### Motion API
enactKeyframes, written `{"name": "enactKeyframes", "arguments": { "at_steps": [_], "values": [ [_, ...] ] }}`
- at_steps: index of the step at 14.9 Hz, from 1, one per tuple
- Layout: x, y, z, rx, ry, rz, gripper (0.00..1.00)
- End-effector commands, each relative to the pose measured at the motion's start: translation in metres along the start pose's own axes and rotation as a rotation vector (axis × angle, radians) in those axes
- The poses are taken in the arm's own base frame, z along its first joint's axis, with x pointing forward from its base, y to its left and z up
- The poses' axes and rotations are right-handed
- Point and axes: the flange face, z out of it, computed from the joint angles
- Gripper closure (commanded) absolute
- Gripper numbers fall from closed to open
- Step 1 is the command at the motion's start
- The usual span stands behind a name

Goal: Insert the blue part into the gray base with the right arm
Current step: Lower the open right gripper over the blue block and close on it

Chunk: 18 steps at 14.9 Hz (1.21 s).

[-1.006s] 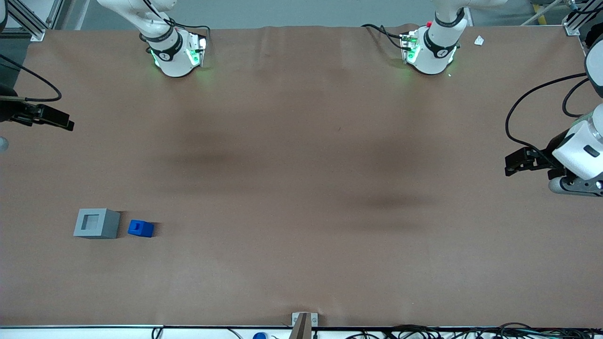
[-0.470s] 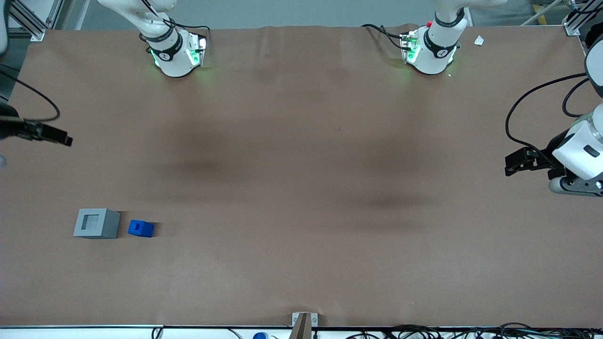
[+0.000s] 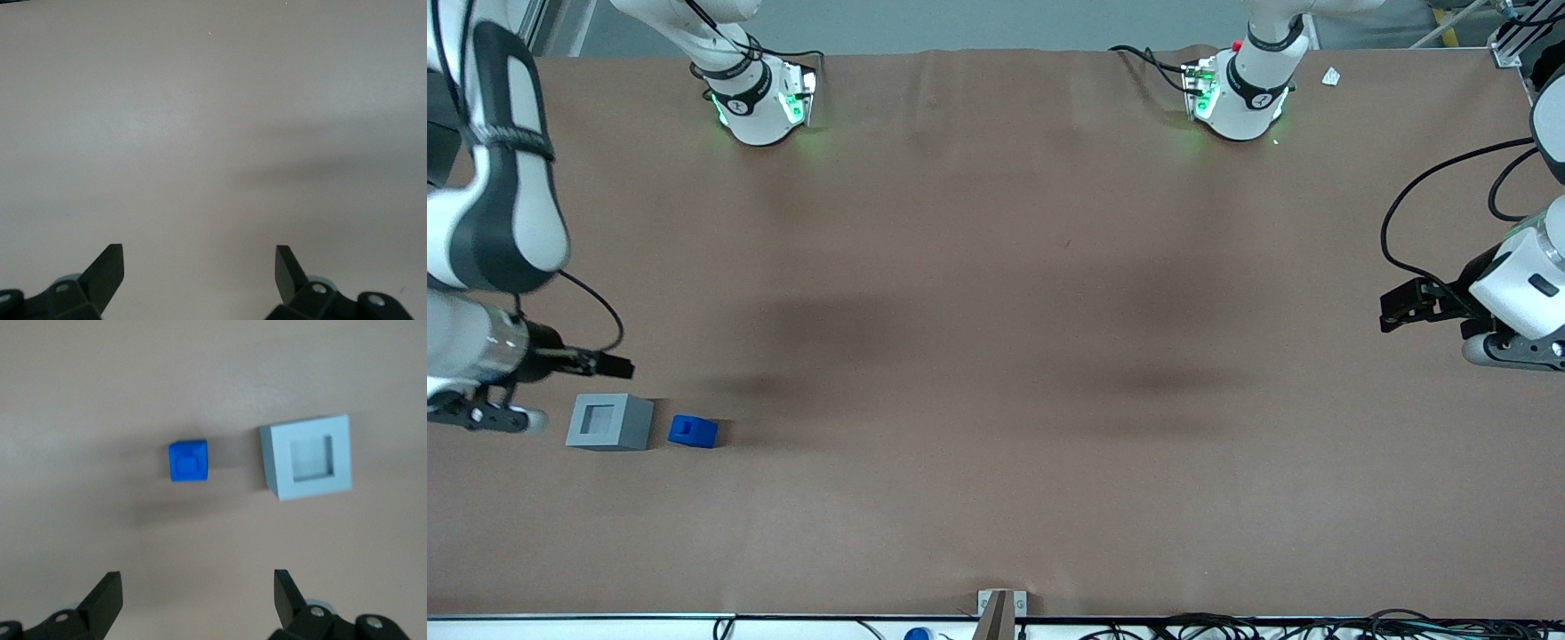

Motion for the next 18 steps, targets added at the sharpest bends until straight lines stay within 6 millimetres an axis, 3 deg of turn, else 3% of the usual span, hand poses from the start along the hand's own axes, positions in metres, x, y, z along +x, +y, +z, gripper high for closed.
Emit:
{"name": "enactKeyframes", "arguments": {
  "at_steps": [1,5,10,18],
  "values": [
    [0.014,0.003,0.028,0.009,0.01,0.006,0.0],
    [0.025,0.007,0.064,0.032,0.019,0.028,0.0],
    [0.022,-0.002,0.12,0.042,0.123,0.021,0.0],
    [0.025,-0.019,0.146,0.042,0.133,-0.002,0.0]
  ]
}}
